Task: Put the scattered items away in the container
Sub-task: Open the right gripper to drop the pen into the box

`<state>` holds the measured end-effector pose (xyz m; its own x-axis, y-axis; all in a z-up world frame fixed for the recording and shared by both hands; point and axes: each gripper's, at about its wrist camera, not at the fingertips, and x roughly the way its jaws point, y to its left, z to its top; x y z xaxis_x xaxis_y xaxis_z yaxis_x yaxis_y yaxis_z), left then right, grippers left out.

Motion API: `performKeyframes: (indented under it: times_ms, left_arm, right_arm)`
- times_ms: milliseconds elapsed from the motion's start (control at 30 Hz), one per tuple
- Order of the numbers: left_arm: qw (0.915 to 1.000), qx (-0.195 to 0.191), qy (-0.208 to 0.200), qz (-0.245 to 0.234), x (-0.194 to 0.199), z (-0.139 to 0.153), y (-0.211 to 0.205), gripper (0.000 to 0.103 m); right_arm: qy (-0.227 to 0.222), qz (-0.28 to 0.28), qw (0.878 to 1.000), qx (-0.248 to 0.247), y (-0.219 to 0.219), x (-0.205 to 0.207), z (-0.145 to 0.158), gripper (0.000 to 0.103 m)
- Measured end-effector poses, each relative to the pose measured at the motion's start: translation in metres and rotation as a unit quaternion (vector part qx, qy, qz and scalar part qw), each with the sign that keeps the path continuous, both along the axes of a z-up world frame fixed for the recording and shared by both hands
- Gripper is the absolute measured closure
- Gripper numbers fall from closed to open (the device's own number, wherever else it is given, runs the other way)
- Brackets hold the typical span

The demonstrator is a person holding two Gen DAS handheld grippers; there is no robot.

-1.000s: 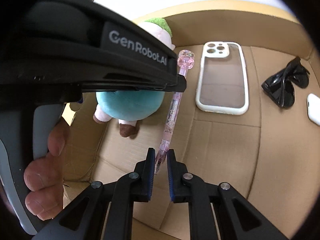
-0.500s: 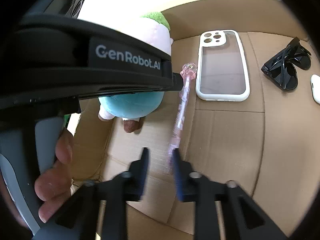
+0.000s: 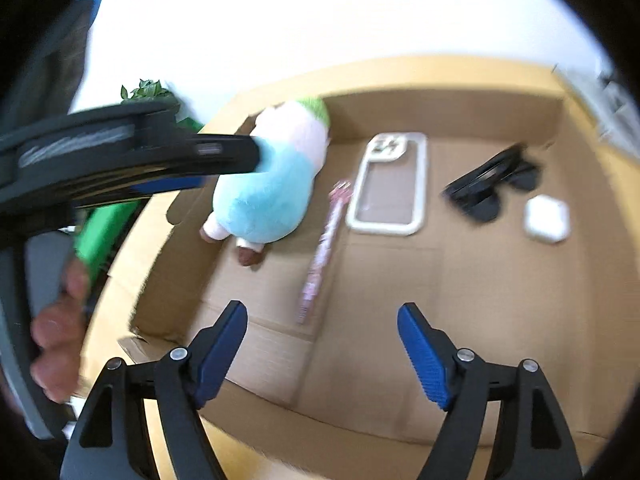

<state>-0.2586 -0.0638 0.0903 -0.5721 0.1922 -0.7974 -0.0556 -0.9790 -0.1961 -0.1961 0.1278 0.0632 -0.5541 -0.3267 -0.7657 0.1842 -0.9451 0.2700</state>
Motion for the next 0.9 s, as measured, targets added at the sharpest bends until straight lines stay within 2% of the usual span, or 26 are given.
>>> performKeyframes:
  times_ms: [100,167,300,433,533,633,900]
  left_arm:
    - [0.9976,-0.016,0.067,0.010,0.046,0.023,-0.001,0.011]
    - [0.9929,-0.035,0.112,0.020,0.078,0.032,0.002,0.001]
    - [0.9853,-0.050,0.158,0.041,0.124,0.033,0.010,0.000]
    - [0.9860,-0.058,0.143,0.065,0.149,0.018,0.022,0.000]
    - [0.9887,-0.049,0.128,0.061,0.161,0.005,0.030,0.000]
    - [0.9892,-0.056,0.121,0.061,0.170,-0.004,0.036,0.000]
    - [0.9917,-0.049,0.108,0.048,0.180,-0.010,0.047,0.000]
  right_arm:
    - [0.044,-0.026,0.997,0.050,0.010,0.013,0.017,0.025]
    - [0.065,-0.039,0.994,0.075,0.012,0.025,0.023,0.024]
    - [0.092,-0.055,0.990,0.095,0.021,0.058,0.029,0.024]
    - [0.106,-0.061,0.986,0.111,0.024,0.082,0.030,0.024]
    - [0.105,-0.061,0.985,0.124,0.026,0.096,0.031,0.024]
    - [0.104,-0.060,0.985,0.126,0.029,0.103,0.027,0.024]
    - [0.104,-0.067,0.984,0.130,0.034,0.114,0.022,0.024]
